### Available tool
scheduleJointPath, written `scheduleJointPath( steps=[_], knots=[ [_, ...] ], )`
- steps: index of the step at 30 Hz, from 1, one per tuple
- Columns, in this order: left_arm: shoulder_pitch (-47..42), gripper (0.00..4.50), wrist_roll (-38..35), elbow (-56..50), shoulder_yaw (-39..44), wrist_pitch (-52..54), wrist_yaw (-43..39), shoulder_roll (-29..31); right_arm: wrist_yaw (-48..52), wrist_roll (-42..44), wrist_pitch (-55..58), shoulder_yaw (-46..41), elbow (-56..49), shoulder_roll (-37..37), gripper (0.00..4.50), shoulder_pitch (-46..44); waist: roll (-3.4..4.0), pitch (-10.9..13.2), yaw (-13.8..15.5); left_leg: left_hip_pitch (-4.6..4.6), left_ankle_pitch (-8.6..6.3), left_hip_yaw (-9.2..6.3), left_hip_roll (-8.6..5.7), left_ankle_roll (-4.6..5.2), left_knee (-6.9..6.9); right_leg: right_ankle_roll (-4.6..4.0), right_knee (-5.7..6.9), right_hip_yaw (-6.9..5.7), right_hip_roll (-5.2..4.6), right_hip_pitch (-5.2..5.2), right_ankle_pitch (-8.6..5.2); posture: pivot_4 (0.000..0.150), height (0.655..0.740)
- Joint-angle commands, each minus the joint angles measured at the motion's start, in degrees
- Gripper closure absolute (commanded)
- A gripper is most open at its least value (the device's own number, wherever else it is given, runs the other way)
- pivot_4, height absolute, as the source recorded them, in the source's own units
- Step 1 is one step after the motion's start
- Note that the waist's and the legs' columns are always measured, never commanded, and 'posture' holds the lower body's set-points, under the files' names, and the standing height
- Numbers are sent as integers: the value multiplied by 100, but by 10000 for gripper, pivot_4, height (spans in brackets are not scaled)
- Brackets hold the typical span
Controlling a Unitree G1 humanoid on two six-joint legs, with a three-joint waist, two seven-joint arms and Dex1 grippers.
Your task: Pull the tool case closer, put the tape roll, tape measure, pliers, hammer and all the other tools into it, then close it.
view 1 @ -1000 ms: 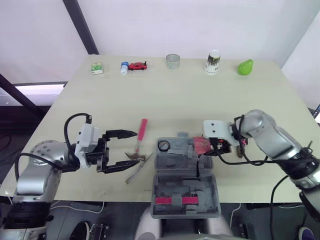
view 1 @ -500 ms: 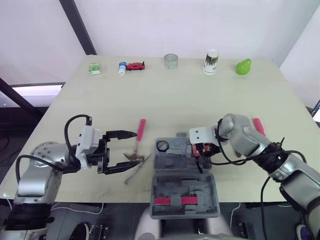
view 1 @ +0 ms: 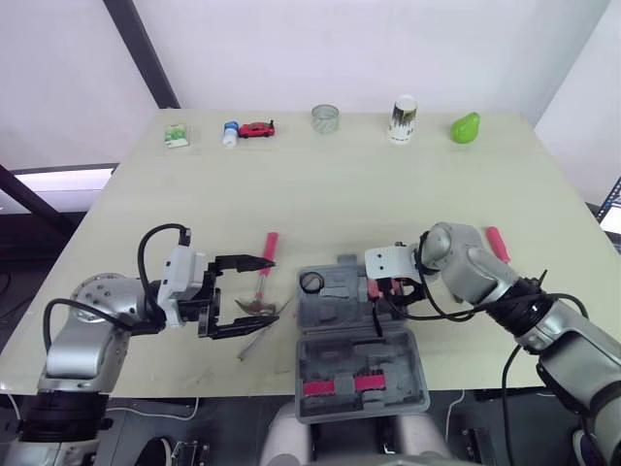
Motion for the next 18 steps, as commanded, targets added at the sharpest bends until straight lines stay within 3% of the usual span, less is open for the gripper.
scheduleJointPath(
  steps=[1, 10, 18],
  knots=[
    [-70, 0, -46, -134, 9, 1, 3, 8, 52, 10, 84, -331, -335, -149, 999, -11, 0, 0, 2, 0, 0, 0, 0, 0, 0, 0, 0, 0, 0, 0, 0, 1500, 7400],
    [-183, 0, -78, -195, -93, 75, 22, -46, -131, 581, 371, -1396, -1051, -462, 999, 530, 0, 0, 18, -3, 0, 1, 0, 0, -2, 1, -5, 0, -1, 0, 0, 1500, 7400],
    [-193, 0, -88, -256, -118, 119, 22, -68, -909, 2017, -864, -3008, -1029, 122, 999, 1810, -1, 0, -4, -1, 0, 1, 0, 0, -6, 1, -4, 3, 1, 0, 0, 1500, 7400]
  ],
)
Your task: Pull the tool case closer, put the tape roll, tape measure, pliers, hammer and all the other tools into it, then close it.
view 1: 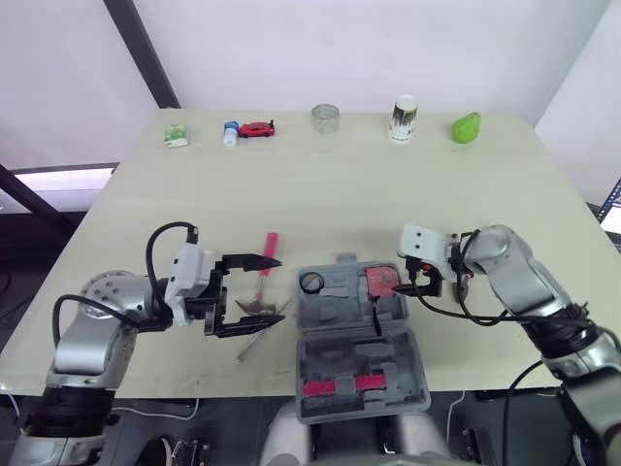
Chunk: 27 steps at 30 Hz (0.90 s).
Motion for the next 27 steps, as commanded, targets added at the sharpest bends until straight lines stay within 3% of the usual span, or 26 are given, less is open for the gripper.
scheduleJointPath(
  steps=[1, 2, 5, 8, 17, 27],
  knots=[
    [-48, 0, -87, -233, 29, 2, 10, 0, -307, 629, -759, -682, -72, 239, 999, 400, 0, 0, 13, 0, 0, -2, 0, 0, -1, 0, 0, -1, 0, 0, 0, 1500, 7400],
    [-56, 0, -89, -238, 26, 14, 12, -3, -402, 808, -933, -830, -4, 384, 999, 570, 0, 0, 14, 0, 0, -2, 0, 0, -2, 0, -1, -1, 0, 1, 0, 1500, 7400],
    [-85, 0, -89, -230, 21, 36, 6, -8, -497, 1159, -1334, -1057, 172, 633, 9055, 904, 0, 0, 17, 0, 0, 1, 0, 0, -1, 1, -2, 0, -1, 2, 0, 1500, 7400],
    [-126, 0, -91, -211, 18, 53, -14, 1, -637, 1113, -1855, -1023, 407, 688, 23435, 1060, 0, 0, 15, 1, 0, 1, 0, 0, -1, 1, -2, 0, -1, 2, 0, 1500, 7400],
    [-197, 0, -72, -173, 9, 67, -20, -3, -643, 1420, -3109, -1079, 1207, 895, 23435, 1211, 0, 0, 10, 3, 0, 1, 0, 0, -1, 1, -1, 3, 0, 2, 0, 1500, 7400],
    [-208, 0, -67, -189, 24, 120, 32, 17, -315, 1790, -3855, -1284, 2867, 1266, 23435, 982, 1, 0, 4, 6, 0, 1, 0, 0, -2, 0, -1, 3, 0, 6, 0, 1500, 7400]
  ],
)
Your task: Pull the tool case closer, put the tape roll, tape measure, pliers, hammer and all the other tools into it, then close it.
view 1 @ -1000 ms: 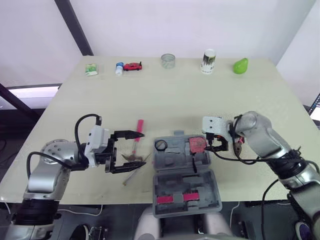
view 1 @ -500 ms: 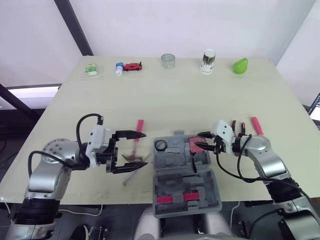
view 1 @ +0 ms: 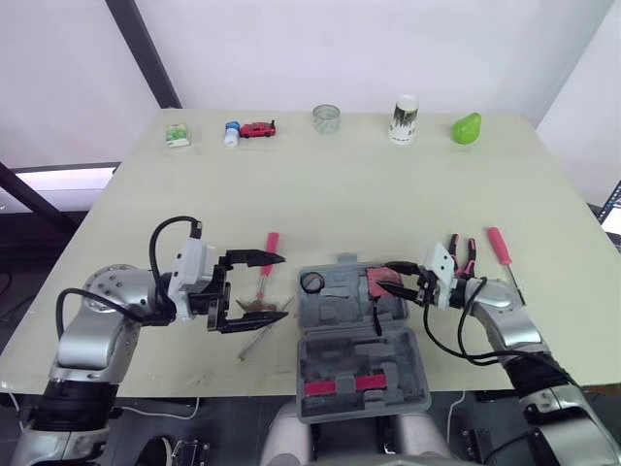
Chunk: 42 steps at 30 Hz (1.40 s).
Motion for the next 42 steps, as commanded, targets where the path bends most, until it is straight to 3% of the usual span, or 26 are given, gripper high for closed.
scheduleJointPath(
  steps=[1, 6, 11, 16, 21, 27, 32, 36, 42],
  knots=[
    [-16, 0, -65, -140, 77, 6, 25, 32, 109, 77, -491, -151, 440, 85, 23435, -171, 0, 0, -9, 1, 0, 0, 0, 0, 0, 0, 0, 1, 0, 0, 0, 1500, 7400],
    [-26, 0, -52, -135, 74, 16, 34, 34, 60, -214, -841, 16, 1282, 186, 23435, -330, 0, 0, -11, 5, 0, 2, 0, 0, 0, 0, 1, 3, 0, 2, 0, 1500, 7400],
    [-32, 0, -40, -134, 60, 14, 54, 18, -122, -1032, -907, 553, 2250, 110, 23435, -413, -19, -22, -33, 25, 0, 5, 1, 0, -1, 0, 3, 8, 1, 16, 0, 1500, 7400],
    [21, 0, -44, -179, 63, 22, 78, 12, -61, -1370, -545, 873, 2418, 87, 23435, -428, -46, -69, -37, 120, -1, 10, 3, 0, -20, -7, -7, 10, 1, 100, -5, 1500, 7400],
    [30, 0, -53, -192, 58, 38, 105, 3, -117, -1509, -376, 975, 2337, 61, 23435, -421, -54, -163, -27, 127, -1, 9, 5, 0, -22, -19, -4, 11, 1, 104, -12, 1500, 7400],
    [205, 0, -238, -78, 289, 229, 386, -103, -723, -926, -927, 246, 1185, 134, 23435, -433, -53, -163, -19, 126, -2, 8, 5, 0, -21, -22, -5, 14, -2, 105, -14, 1500, 7400],
    [479, 0, -402, -10, 697, 394, 698, -211, -956, -325, -648, -296, -534, -8, 23435, 2, 26, -104, -9, 85, -1, 4, 5, 0, -20, -3, -1, 32, -6, 57, -3, 1500, 7400],
    [943, 0, -353, 60, 1034, 298, 785, -247, -1056, 232, -90, -764, -1958, -326, 23435, 679, 32, -100, -4, 35, -1, 4, 5, 0, -19, 0, 0, 30, -3, 10, -1, 1500, 7400],
    [1610, 0, -219, 469, 1539, -28, 920, -362, -1165, 832, 406, -1686, -2978, -877, 23435, 1945, 31, -94, 15, 20, -2, 11, 4, 0, -20, -2, -11, 17, -6, 4, -3, 1500, 7400]
  ],
)
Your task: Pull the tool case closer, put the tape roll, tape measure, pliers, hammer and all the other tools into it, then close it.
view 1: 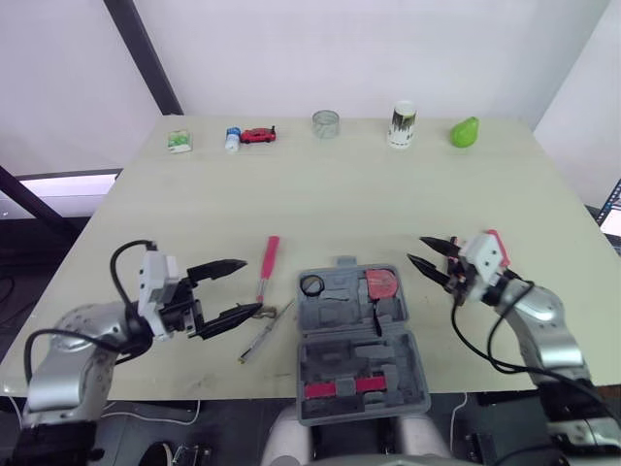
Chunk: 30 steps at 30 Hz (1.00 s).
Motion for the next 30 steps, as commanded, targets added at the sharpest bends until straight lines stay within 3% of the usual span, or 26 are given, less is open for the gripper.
scheduleJointPath(
  steps=[1, 9, 12, 16, 22, 30],
  knots=[
    [350, 0, 79, 308, 495, -400, 112, -92, -50, 543, 195, -895, -633, -343, 23435, 891, 1, 1, 14, 0, 0, 2, -1, 0, 0, -1, 0, -1, 0, 0, -1, 1500, 7400],
    [977, 0, 331, 1254, 1002, -995, 319, -279, -201, 1136, 92, -2426, -727, -294, 23435, 3065, -6, 5, 5, 1, -1, 2, -2, 1, -1, -18, -3, -6, -3, 3, -13, 1500, 7400],
    [1155, 0, 343, 1506, 1130, -1145, 387, -363, -201, 1266, -75, -2805, -563, -87, 15705, 3620, -6, 5, -12, 6, -1, -4, 0, 1, -1, -19, -2, 1, -4, 3, -13, 1500, 7400],
    [1292, 0, 348, 1866, 1268, -1280, 439, -431, -158, 1375, -349, -3151, -202, 111, 158, 3965, -9, 4, -5, 9, -1, -9, 1, 1, -1, -19, -3, 6, -10, 2, -13, 1500, 7400],
    [1359, 0, 416, 2397, 1290, -1578, 361, -414, -56, 1383, -700, -3401, 515, 132, 158, 4061, -10, 3, -1, 10, -3, -8, 3, 2, -2, -20, -4, 8, -15, 0, -14, 1500, 7400],
    [1172, 0, 410, 2265, 1181, -1605, 330, -424, 53, 1415, -743, -3256, 464, 48, 158, 3824, -10, 1, 0, 10, -3, -7, 23, 2, -2, -21, -3, 8, -16, 0, -14, 1500, 7400]
  ],
)
